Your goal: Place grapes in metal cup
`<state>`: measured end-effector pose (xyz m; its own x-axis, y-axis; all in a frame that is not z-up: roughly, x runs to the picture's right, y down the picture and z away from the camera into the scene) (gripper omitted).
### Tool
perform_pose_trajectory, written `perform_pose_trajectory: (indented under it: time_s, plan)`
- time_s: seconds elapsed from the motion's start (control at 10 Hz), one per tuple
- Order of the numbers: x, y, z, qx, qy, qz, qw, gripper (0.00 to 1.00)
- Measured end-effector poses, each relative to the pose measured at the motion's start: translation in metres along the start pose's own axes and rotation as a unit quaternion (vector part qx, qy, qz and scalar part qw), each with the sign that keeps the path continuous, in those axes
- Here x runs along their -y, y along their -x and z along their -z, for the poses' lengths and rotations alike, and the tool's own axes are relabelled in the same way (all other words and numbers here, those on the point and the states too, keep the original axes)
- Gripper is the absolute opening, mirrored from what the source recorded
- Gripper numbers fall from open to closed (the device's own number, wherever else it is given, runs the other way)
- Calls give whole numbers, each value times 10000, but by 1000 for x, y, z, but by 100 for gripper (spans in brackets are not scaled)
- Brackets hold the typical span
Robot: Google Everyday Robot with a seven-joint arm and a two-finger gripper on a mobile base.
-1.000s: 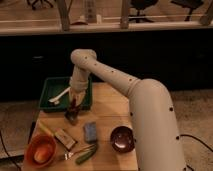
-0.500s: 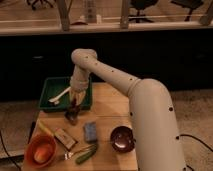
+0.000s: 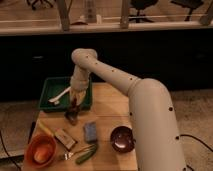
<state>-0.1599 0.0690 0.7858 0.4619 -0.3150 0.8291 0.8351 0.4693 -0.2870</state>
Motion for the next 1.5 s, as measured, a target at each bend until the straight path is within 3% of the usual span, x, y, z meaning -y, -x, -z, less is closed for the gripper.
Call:
perform_pose_trajectory:
  time_s: [0.7, 0.9, 1.3, 1.5]
  plan:
    - [-5, 19, -13, -175, 118, 201, 9996, 1]
    - [-8, 21, -16, -239, 112, 218, 9994, 17]
    - [-6, 26, -22, -699, 256, 10, 9972, 60]
    - [-5, 28, -24, -865, 318, -98, 9957, 75]
